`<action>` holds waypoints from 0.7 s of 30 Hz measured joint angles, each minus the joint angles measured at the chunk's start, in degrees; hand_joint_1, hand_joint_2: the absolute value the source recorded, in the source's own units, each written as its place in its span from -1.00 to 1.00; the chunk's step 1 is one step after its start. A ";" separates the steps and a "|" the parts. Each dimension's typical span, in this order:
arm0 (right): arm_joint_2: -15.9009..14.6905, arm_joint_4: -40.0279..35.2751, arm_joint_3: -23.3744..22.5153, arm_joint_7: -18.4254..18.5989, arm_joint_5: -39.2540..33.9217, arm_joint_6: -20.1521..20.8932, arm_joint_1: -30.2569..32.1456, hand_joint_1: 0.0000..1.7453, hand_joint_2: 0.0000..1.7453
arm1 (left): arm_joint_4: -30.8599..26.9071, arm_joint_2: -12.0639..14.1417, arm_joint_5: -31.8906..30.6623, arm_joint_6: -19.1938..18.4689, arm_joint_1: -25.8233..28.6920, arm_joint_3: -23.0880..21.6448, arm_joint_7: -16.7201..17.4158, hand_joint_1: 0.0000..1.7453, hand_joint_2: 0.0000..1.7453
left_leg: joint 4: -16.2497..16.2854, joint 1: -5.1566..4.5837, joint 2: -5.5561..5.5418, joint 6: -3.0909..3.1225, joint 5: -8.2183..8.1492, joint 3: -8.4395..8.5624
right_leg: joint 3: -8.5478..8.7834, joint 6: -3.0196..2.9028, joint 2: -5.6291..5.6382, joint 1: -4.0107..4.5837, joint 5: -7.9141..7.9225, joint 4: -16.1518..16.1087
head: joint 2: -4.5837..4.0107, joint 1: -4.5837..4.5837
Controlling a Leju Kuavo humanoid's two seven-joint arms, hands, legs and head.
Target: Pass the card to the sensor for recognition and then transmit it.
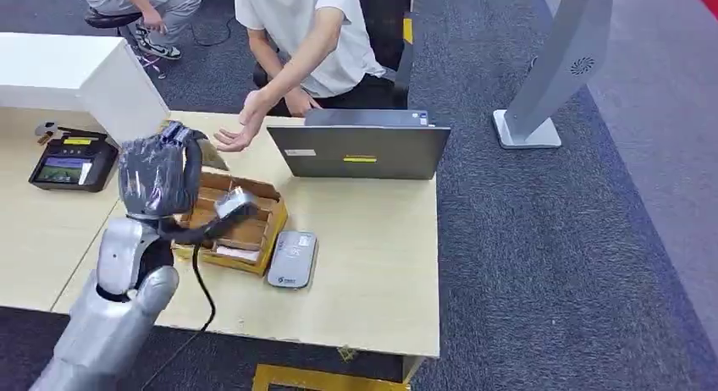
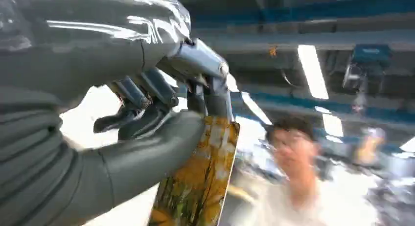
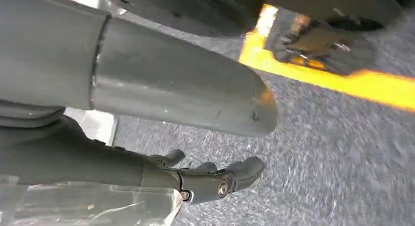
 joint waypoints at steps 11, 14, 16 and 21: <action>0.33 0.00 3.10 1.82 0.56 0.53 -2.47 -1.00 -1.00 | 39.06 -2.71 -2.74 4.85 -26.08 0.39 -0.55 1.00 1.00 | -0.02 -0.02 0.47 -0.13 0.30 -0.14 | -0.34 -0.21 0.51 0.00 0.58 0.07 | 0.00 -0.22; 0.35 0.00 3.34 1.84 0.85 0.55 -2.43 -1.00 -1.00 | 41.02 -2.93 -2.96 4.27 -26.82 0.39 0.11 1.00 1.00 | -0.02 -0.02 0.49 -0.13 0.29 -0.18 | -0.39 -0.21 0.52 0.00 0.58 0.07 | 0.00 -0.22; 0.35 0.00 3.40 1.82 0.96 0.59 -2.42 -1.00 -1.00 | 42.02 -2.93 -2.96 3.95 -27.31 0.39 0.46 1.00 1.00 | -0.02 -0.02 0.49 -0.13 0.29 -0.20 | -0.42 -0.21 0.51 0.00 0.58 0.07 | 0.00 -0.22; 0.37 0.00 3.74 1.80 0.98 0.62 -2.42 -1.00 -1.00 | 43.75 -2.88 -2.94 3.55 -28.02 0.39 0.48 -1.00 1.00 | -0.03 -0.01 0.49 -0.13 0.30 -0.20 | -0.42 -0.21 0.51 0.00 0.58 0.08 | 0.00 -0.22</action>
